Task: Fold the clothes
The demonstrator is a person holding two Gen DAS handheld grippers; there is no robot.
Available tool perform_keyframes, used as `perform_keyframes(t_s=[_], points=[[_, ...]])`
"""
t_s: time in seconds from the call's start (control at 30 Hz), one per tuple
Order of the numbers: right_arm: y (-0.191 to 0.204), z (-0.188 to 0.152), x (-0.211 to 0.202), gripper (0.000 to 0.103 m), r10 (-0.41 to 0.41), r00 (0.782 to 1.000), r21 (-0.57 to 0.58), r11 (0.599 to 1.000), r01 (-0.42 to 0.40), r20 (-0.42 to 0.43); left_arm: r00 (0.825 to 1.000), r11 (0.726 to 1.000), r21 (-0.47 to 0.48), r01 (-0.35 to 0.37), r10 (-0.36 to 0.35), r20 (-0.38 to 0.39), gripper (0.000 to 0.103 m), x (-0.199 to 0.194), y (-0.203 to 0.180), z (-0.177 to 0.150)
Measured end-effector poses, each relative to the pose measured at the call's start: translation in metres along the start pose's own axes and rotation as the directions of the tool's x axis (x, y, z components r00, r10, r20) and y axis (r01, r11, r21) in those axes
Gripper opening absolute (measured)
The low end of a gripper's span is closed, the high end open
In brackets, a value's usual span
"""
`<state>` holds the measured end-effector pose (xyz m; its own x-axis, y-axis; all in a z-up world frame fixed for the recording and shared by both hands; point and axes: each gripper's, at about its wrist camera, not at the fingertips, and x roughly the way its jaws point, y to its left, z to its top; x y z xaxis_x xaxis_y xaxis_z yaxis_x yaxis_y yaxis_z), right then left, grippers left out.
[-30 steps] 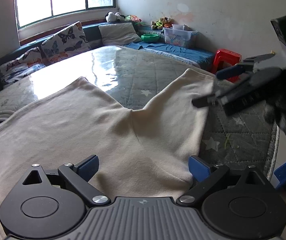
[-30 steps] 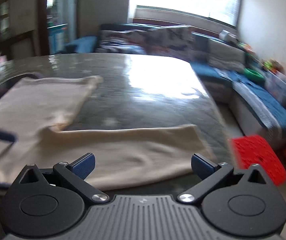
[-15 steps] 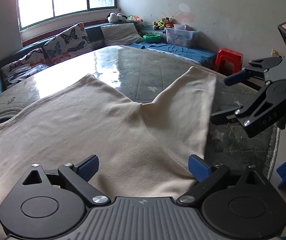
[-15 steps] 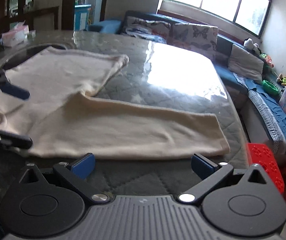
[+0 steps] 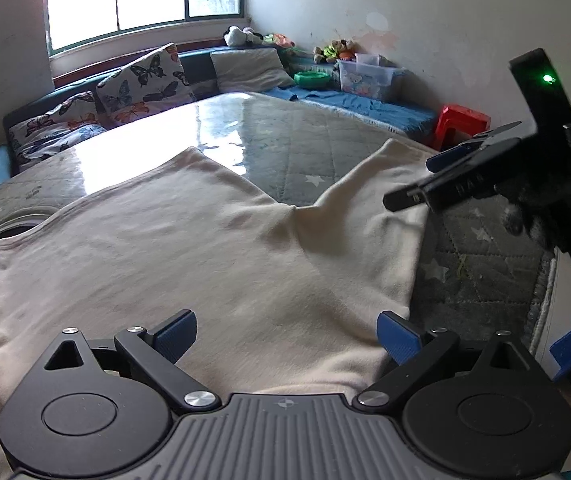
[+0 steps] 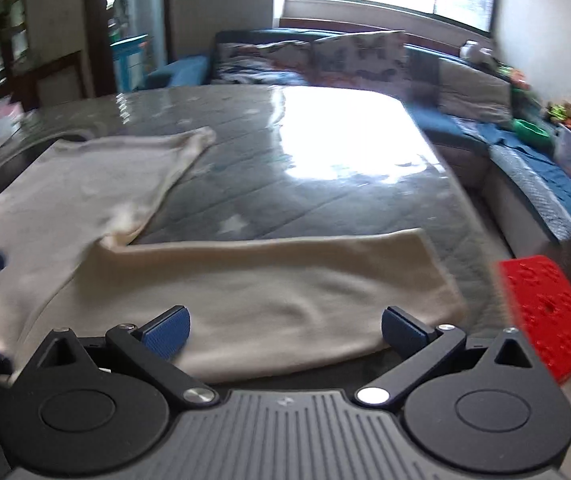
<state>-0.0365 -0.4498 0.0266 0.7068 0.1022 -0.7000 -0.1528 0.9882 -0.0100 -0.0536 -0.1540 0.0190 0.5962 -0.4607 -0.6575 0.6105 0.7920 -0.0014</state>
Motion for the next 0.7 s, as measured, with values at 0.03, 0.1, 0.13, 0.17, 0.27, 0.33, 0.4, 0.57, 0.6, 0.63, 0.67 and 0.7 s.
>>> perform_keyframes(t_s=[0.03,0.1,0.13,0.17,0.27,0.33,0.4,0.57,0.6,0.63,0.67,0.7], points=[[-0.001,0.002,-0.001,0.103,0.001,1.0,0.01,1.0,-0.001,0.007,1.0,1.0,-0.007,-0.001,0.001,0.004,0.099,-0.004,0.002,-0.002],[-0.001,0.006,0.0,0.103,0.013,1.0,0.014,1.0,-0.013,0.02,1.0,1.0,-0.024,-0.013,0.013,-0.001,0.098,-0.012,0.008,-0.007],[0.001,0.006,0.002,0.103,0.014,1.0,0.007,1.0,-0.014,0.016,1.0,0.999,-0.029,-0.02,0.02,-0.005,0.099,-0.016,0.011,-0.01],[0.002,0.006,0.006,0.103,0.011,1.0,-0.001,1.0,-0.011,0.009,1.0,0.999,-0.032,-0.026,0.026,-0.007,0.099,-0.022,0.014,-0.014],[-0.001,0.002,0.016,0.103,0.001,1.0,0.018,1.0,-0.001,0.0,0.999,0.998,-0.034,-0.044,0.043,-0.011,0.098,-0.037,0.022,-0.025],[-0.003,0.002,0.015,0.103,-0.017,1.0,0.029,0.999,0.017,0.004,0.999,0.998,-0.043,-0.053,0.053,-0.003,0.098,-0.048,0.028,-0.03],[-0.004,0.003,0.014,0.103,-0.032,1.0,0.036,0.999,0.032,0.0,0.997,0.996,-0.064,-0.066,0.068,0.025,0.098,-0.059,0.036,-0.033],[0.019,0.011,0.002,0.103,0.01,1.0,-0.017,1.0,-0.01,0.024,0.98,0.969,-0.163,-0.186,0.196,0.047,0.097,-0.068,0.062,-0.034],[0.027,0.013,-0.001,0.103,0.03,0.999,-0.04,0.999,-0.029,0.032,0.977,0.964,-0.174,-0.203,0.211,0.033,0.097,-0.066,0.066,-0.035],[0.037,0.014,-0.004,0.103,0.053,0.998,-0.066,0.997,-0.05,0.038,0.975,0.961,-0.174,-0.214,0.221,0.02,0.097,-0.065,0.069,-0.036],[0.047,0.016,-0.007,0.103,0.079,0.996,-0.095,0.993,-0.074,0.044,0.975,0.962,-0.164,-0.218,0.223,0.014,0.097,-0.065,0.07,-0.038],[0.057,0.017,-0.011,0.103,0.105,0.993,-0.124,0.987,-0.098,0.05,0.974,0.964,-0.146,-0.223,0.227,0.009,0.097,-0.064,0.068,-0.04]])
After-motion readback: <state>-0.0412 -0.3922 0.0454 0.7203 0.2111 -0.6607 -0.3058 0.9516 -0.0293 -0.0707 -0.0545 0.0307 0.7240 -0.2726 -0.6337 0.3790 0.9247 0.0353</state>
